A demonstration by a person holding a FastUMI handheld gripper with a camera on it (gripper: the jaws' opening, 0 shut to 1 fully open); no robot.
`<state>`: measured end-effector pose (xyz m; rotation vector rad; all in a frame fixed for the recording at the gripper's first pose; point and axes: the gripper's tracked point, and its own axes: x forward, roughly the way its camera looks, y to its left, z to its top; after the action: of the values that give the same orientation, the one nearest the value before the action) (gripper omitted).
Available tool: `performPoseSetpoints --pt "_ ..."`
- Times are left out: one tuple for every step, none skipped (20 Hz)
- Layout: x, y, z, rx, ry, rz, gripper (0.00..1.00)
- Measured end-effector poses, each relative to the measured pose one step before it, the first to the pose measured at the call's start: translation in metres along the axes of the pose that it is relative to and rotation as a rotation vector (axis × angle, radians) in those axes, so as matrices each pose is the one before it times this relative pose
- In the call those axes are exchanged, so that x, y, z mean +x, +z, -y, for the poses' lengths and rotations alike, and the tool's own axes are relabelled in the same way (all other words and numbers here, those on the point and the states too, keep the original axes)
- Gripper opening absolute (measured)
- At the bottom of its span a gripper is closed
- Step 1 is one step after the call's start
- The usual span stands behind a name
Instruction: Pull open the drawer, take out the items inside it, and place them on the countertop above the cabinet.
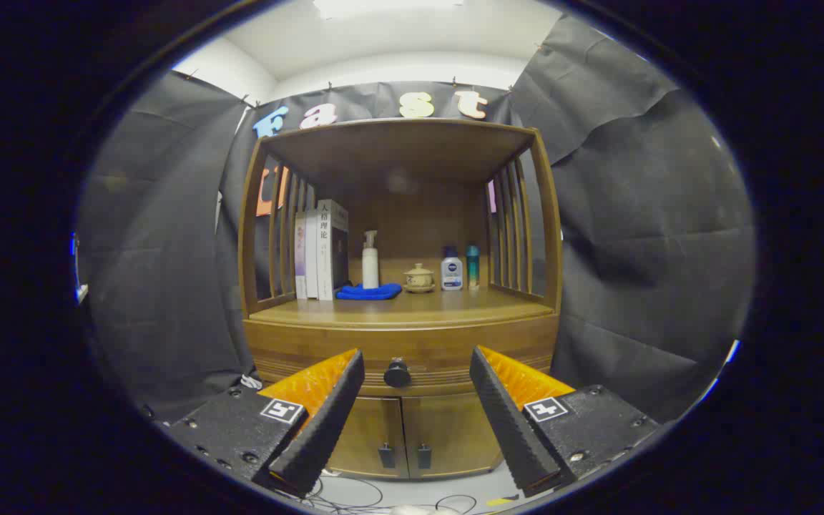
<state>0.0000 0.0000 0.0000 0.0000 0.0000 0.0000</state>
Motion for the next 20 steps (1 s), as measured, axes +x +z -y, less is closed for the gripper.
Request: performPoseSetpoints --pt "-0.00057 0.00082 -0.00151 -0.01066 0.00001 0.00387 0.97" --pt "-0.001 0.0029 -0.0018 -0.00908 0.00345 0.00725 0.97" --pt "-0.00145 0.00098 -0.00148 -0.00295 0.00681 0.00143 0.97" --pt "0.00014 0.00016 -0.00251 0.00167 0.00709 0.00053 0.97" --pt "0.00035 -0.00068 -0.00126 0.00059 0.00456 0.00053 0.97" --pt "0.0004 -0.00108 -0.00055 -0.00459 -0.00031 -0.00378 0.97" --pt "-0.00012 -0.00035 -0.00052 -0.00397 0.00215 -0.0022 0.97" --pt "0.0006 -0.00097 -0.00112 -0.0002 0.00239 -0.00527 0.97" --pt "-0.00029 -0.00171 -0.0011 0.00231 0.0047 -0.0055 0.97" --pt "-0.00098 -0.0012 -0.00136 0.00225 0.00332 -0.00409 0.97" --pt "0.0008 -0.00132 -0.0014 -0.0012 0.00138 -0.00389 0.97" --pt "-0.00026 -0.00135 -0.0001 -0.00404 0.00009 -0.00159 0.97" --pt "0.0001 -0.00006 -0.00023 -0.00608 -0.00094 0.00194 0.97" --pt "-0.00074 0.00024 -0.00033 -0.00431 -0.00054 0.00226 0.97" --pt "-0.00041 0.00091 -0.001 -0.00136 0.00102 0.00385 0.97" --pt "-0.00043 0.00045 -0.00058 -0.00053 0.00035 0.00196 0.97" --pt "0.00054 -0.00069 -0.00096 -0.00159 0.00098 -0.00076 0.97" --pt "0.00086 -0.0003 -0.00036 -0.001 -0.00021 0.00012 0.97" --pt "0.00004 -0.00236 0.00058 -0.0012 0.00008 -0.00211 0.97" --pt "0.0006 -0.00143 -0.00072 0.00003 0.0016 -0.00176 0.97"
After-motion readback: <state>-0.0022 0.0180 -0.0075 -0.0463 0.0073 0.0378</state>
